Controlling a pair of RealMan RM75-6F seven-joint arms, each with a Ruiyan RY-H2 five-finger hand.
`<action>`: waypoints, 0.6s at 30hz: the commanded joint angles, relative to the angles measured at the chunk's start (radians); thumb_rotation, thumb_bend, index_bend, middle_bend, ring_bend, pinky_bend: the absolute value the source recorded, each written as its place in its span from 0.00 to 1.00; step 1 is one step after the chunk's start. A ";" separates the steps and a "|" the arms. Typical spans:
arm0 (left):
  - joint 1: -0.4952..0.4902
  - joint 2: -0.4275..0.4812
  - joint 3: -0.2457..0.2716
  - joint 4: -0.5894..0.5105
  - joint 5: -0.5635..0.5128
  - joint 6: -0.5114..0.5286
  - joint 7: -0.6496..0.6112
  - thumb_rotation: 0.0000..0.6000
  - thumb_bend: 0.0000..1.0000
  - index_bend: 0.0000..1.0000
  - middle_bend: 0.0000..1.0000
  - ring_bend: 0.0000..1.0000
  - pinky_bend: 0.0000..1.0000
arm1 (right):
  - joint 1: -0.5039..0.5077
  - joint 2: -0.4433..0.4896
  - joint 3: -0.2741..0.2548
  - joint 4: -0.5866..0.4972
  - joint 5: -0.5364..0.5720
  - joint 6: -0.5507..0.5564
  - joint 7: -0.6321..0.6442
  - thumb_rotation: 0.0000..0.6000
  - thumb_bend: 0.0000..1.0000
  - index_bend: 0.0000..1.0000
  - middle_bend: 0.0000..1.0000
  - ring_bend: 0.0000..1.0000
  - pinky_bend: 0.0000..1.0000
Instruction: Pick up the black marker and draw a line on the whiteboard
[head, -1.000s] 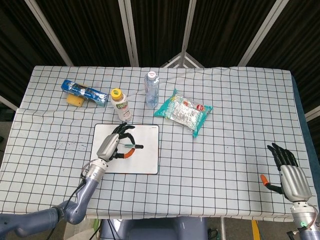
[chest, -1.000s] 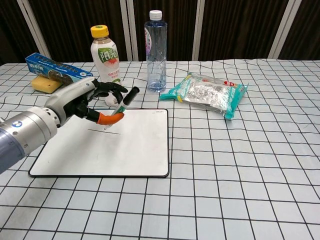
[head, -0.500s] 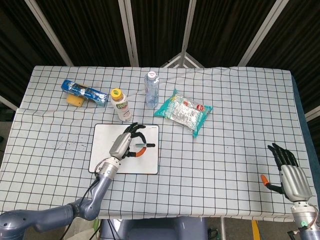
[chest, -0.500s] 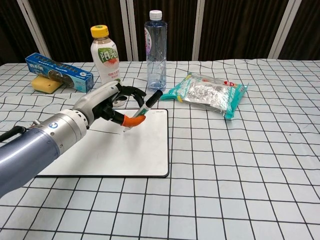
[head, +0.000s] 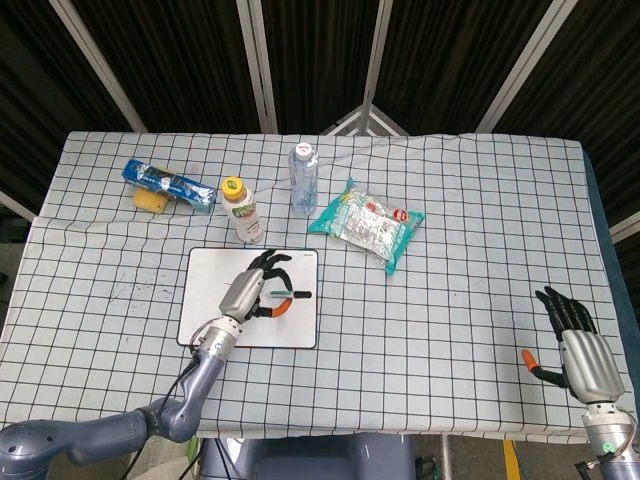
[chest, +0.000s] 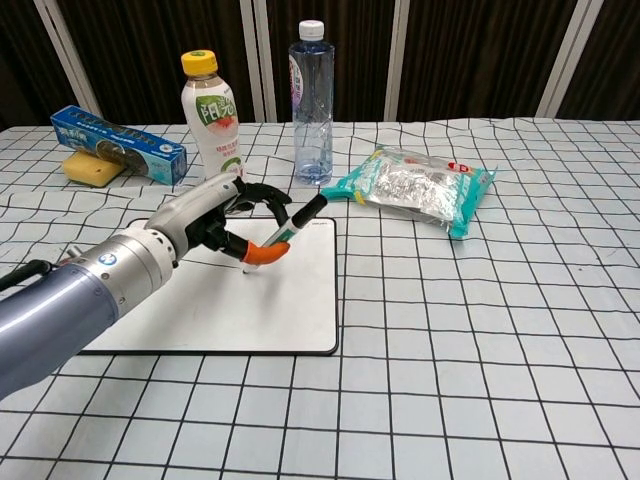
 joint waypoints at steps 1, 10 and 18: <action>0.014 0.018 0.015 -0.018 -0.001 0.000 0.009 1.00 0.55 0.67 0.16 0.02 0.07 | -0.001 0.001 0.001 -0.001 0.000 0.003 -0.003 1.00 0.35 0.00 0.00 0.00 0.00; 0.077 0.096 0.064 -0.069 -0.004 0.026 0.025 1.00 0.55 0.67 0.16 0.02 0.07 | 0.000 0.000 0.001 -0.001 -0.003 0.005 -0.006 1.00 0.35 0.00 0.00 0.00 0.00; 0.136 0.188 0.114 -0.155 0.018 0.053 0.005 1.00 0.55 0.67 0.16 0.02 0.07 | -0.001 -0.003 0.002 -0.004 0.000 0.007 -0.010 1.00 0.35 0.00 0.00 0.00 0.00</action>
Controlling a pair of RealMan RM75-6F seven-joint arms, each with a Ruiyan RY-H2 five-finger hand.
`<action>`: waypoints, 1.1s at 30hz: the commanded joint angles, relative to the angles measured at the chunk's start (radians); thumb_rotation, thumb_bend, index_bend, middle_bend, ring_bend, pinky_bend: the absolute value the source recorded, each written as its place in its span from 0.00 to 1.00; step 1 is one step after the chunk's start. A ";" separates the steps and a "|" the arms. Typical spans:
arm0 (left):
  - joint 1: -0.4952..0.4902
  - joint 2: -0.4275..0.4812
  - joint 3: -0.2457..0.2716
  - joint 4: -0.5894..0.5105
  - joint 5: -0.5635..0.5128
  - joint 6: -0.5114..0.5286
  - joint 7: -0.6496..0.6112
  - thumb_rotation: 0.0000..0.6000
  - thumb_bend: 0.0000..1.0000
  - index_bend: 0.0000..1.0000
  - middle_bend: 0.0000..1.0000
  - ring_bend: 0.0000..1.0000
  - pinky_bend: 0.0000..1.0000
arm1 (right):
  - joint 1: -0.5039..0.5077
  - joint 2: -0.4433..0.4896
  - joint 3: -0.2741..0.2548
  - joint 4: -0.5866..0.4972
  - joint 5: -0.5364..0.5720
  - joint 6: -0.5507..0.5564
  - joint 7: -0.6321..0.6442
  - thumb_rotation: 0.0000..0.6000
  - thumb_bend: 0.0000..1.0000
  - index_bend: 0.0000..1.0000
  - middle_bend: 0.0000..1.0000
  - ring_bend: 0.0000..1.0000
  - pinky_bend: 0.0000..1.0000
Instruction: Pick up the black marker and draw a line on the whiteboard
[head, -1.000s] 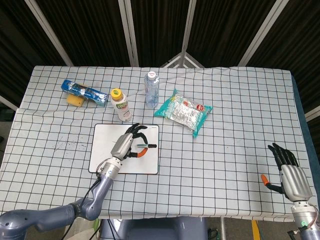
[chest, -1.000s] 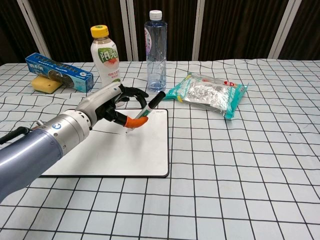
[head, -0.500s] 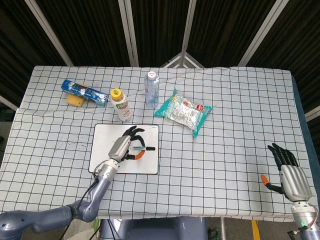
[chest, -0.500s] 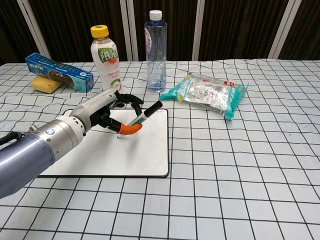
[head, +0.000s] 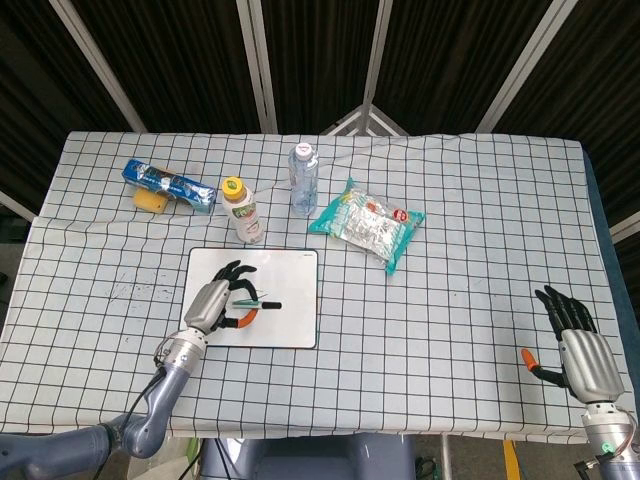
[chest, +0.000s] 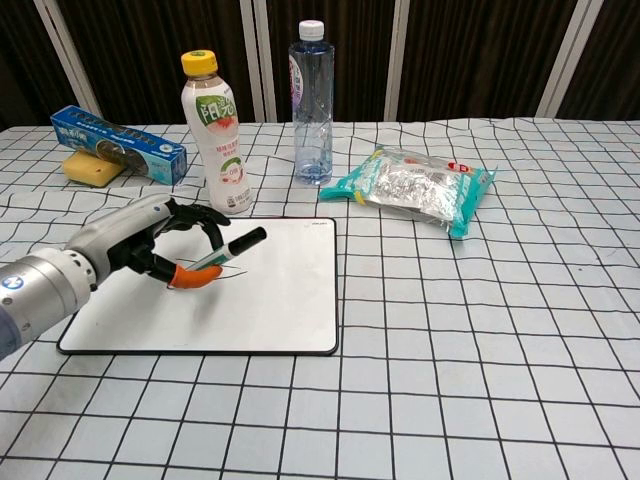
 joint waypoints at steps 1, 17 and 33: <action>0.031 0.050 0.029 -0.055 0.025 0.020 -0.019 1.00 0.55 0.67 0.16 0.02 0.07 | 0.000 -0.001 0.000 -0.002 0.002 -0.001 0.000 1.00 0.35 0.00 0.00 0.00 0.00; 0.128 0.330 0.084 -0.381 0.248 0.207 -0.076 1.00 0.54 0.67 0.15 0.02 0.07 | 0.001 0.004 0.003 -0.009 0.013 -0.008 0.004 1.00 0.35 0.00 0.00 0.00 0.00; 0.105 0.358 0.040 -0.199 -0.114 0.147 0.542 1.00 0.48 0.65 0.15 0.01 0.06 | 0.002 -0.003 0.003 -0.017 0.020 -0.012 -0.022 1.00 0.35 0.00 0.00 0.00 0.00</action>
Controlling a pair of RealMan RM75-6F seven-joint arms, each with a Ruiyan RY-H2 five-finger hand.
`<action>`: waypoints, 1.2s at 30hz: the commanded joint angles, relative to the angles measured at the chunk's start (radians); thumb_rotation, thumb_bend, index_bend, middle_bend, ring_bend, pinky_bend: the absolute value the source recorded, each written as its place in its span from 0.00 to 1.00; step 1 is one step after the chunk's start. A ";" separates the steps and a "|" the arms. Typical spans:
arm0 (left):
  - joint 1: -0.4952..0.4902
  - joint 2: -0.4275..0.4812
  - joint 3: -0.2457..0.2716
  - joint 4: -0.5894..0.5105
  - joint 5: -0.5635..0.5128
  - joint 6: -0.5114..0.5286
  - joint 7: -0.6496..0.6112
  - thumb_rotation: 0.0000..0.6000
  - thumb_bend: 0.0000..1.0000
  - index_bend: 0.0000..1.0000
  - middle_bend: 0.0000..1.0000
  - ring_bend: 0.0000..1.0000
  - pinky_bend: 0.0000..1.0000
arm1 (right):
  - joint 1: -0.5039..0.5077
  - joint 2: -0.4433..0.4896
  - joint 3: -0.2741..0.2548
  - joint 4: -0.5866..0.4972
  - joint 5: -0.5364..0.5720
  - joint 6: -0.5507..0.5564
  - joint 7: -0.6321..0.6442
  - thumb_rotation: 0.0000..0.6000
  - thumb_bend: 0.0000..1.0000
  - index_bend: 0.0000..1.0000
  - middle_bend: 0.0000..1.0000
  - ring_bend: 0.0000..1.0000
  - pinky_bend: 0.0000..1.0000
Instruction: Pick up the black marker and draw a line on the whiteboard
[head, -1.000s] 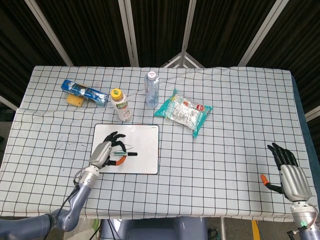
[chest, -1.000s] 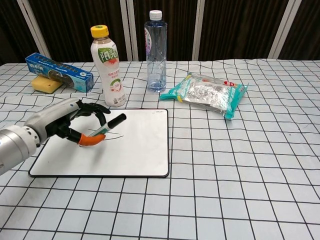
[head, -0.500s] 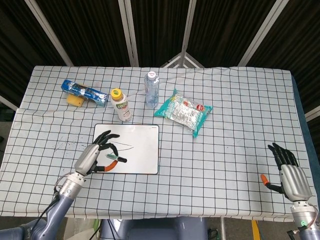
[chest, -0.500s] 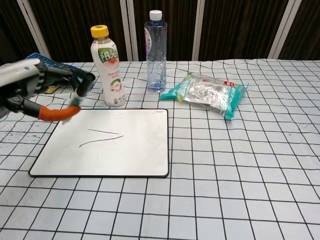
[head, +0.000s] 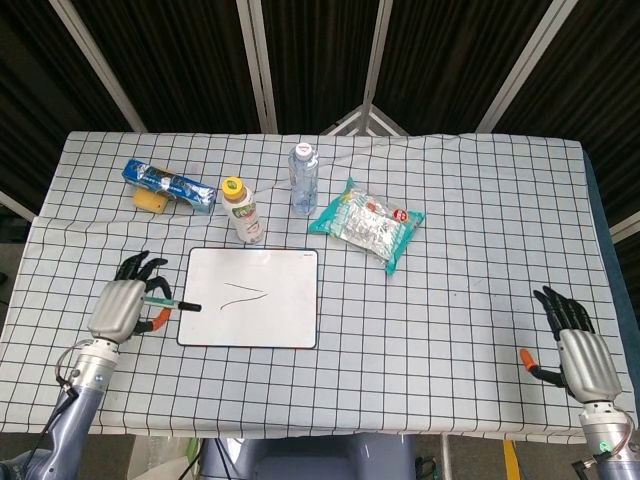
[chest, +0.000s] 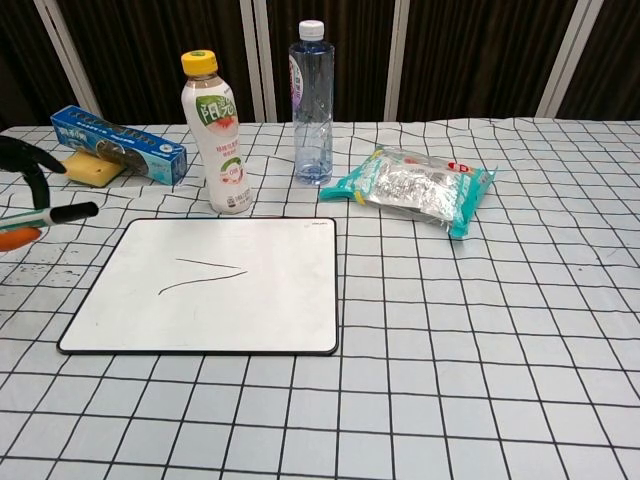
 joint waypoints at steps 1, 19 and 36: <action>-0.047 -0.060 -0.025 0.142 -0.083 -0.052 0.109 1.00 0.48 0.65 0.15 0.01 0.06 | 0.000 0.000 0.002 -0.001 0.005 -0.002 -0.001 1.00 0.35 0.00 0.00 0.00 0.00; -0.116 -0.278 -0.054 0.388 -0.150 -0.114 0.200 1.00 0.31 0.39 0.00 0.00 0.01 | 0.000 0.011 0.003 -0.006 0.015 -0.012 0.020 1.00 0.35 0.00 0.00 0.00 0.00; 0.070 0.009 0.005 0.010 -0.001 0.110 0.027 1.00 0.21 0.14 0.00 0.00 0.00 | -0.001 0.011 0.003 -0.002 0.011 -0.006 0.014 1.00 0.35 0.00 0.00 0.00 0.00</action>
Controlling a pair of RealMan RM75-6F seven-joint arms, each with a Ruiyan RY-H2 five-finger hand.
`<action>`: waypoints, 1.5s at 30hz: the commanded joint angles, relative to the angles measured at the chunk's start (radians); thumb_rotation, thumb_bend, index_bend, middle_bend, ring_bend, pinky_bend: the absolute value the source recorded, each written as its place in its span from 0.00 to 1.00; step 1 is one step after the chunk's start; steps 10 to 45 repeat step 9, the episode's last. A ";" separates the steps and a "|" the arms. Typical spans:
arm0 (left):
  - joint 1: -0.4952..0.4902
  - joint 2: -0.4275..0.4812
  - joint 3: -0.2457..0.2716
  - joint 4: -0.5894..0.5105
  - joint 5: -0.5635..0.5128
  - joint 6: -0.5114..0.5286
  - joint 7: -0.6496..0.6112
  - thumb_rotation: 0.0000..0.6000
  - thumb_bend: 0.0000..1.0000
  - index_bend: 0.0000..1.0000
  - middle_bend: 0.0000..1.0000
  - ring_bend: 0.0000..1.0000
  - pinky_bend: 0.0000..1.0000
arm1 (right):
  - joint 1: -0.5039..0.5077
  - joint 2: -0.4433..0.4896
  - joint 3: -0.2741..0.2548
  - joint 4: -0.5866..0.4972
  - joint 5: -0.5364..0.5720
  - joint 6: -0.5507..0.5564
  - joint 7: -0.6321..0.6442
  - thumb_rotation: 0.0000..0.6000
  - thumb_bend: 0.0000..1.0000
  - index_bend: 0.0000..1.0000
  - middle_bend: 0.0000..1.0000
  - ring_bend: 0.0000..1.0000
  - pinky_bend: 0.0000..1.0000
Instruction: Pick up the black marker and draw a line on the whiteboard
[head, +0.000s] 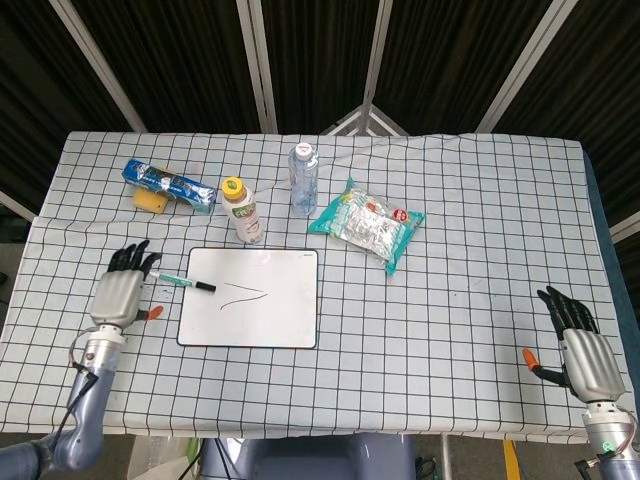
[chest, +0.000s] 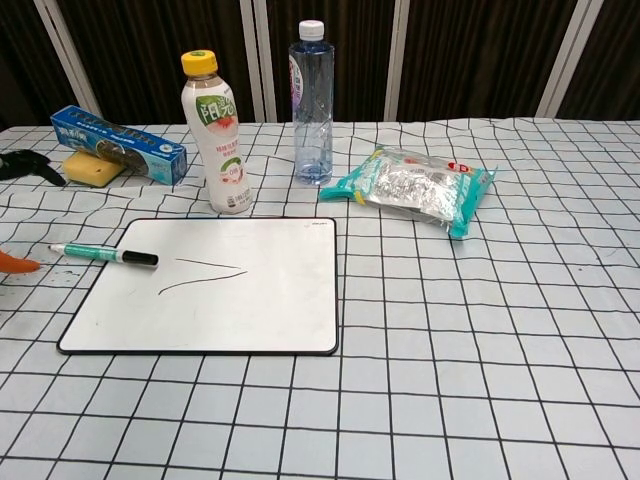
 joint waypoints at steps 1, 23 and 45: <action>0.088 0.123 0.046 -0.125 0.104 0.102 -0.101 1.00 0.21 0.14 0.00 0.00 0.00 | 0.000 -0.001 -0.001 0.002 -0.003 0.001 -0.005 1.00 0.35 0.00 0.00 0.00 0.00; 0.246 0.290 0.199 -0.123 0.365 0.314 -0.191 1.00 0.13 0.05 0.00 0.00 0.00 | 0.002 -0.010 -0.010 0.013 -0.029 0.008 -0.033 1.00 0.35 0.00 0.00 0.00 0.00; 0.246 0.290 0.199 -0.123 0.365 0.314 -0.191 1.00 0.13 0.05 0.00 0.00 0.00 | 0.002 -0.010 -0.010 0.013 -0.029 0.008 -0.033 1.00 0.35 0.00 0.00 0.00 0.00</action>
